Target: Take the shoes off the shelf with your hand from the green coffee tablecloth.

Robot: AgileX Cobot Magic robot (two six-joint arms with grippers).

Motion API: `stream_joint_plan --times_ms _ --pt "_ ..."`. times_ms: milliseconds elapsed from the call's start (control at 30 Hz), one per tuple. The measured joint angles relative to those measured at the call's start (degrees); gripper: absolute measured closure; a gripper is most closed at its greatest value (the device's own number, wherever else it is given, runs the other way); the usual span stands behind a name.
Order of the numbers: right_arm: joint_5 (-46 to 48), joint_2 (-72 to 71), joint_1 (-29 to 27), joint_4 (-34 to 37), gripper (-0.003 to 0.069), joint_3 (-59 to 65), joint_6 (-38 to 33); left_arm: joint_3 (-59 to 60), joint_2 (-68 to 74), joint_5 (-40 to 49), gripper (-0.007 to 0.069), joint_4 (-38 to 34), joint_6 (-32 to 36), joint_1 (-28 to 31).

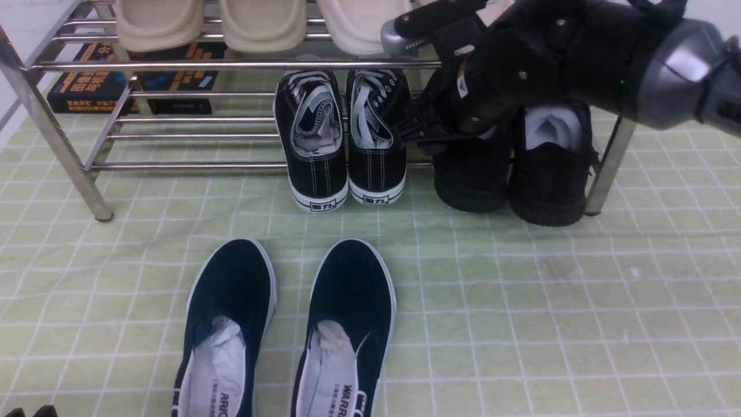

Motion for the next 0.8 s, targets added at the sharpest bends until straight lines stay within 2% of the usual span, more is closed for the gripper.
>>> stream_joint_plan --times_ms 233,400,467,500,533,600,633,700,800 --pt "-0.14 2.92 -0.80 -1.03 0.0165 -0.26 1.61 0.00 0.00 0.00 0.0399 0.00 0.00 0.00" --pt "-0.43 4.65 -1.93 -1.25 0.0227 -0.30 1.84 0.00 0.00 0.00 0.0399 0.00 0.00 0.00" --pt "-0.50 4.91 -2.28 -1.25 0.0293 -0.32 2.10 0.00 0.00 0.00 0.0399 0.00 0.00 0.00" --pt "-0.38 4.98 -2.63 -1.25 0.0370 -0.32 2.15 0.00 0.00 0.00 0.0398 0.00 0.00 0.00" --pt "-0.33 4.98 -2.66 -1.32 0.0396 -0.32 2.12 0.00 0.00 0.00 0.0398 0.00 0.00 0.00" --pt "0.34 4.83 -2.72 -1.14 0.0566 -0.32 2.16 0.00 0.00 0.00 0.0398 0.00 0.00 0.00" --pt "0.76 4.56 -2.72 -0.98 0.0610 -0.32 2.16 0.00 0.00 0.00 0.0398 0.00 0.00 0.00" --pt "2.91 3.43 -2.67 -0.31 0.0655 -0.32 2.16 0.00 0.00 0.00 0.0396 0.00 0.00 0.00" --pt "6.72 1.68 -2.67 0.72 0.0656 -0.32 2.11 0.00 0.00 0.00 0.0393 0.00 0.00 0.00"
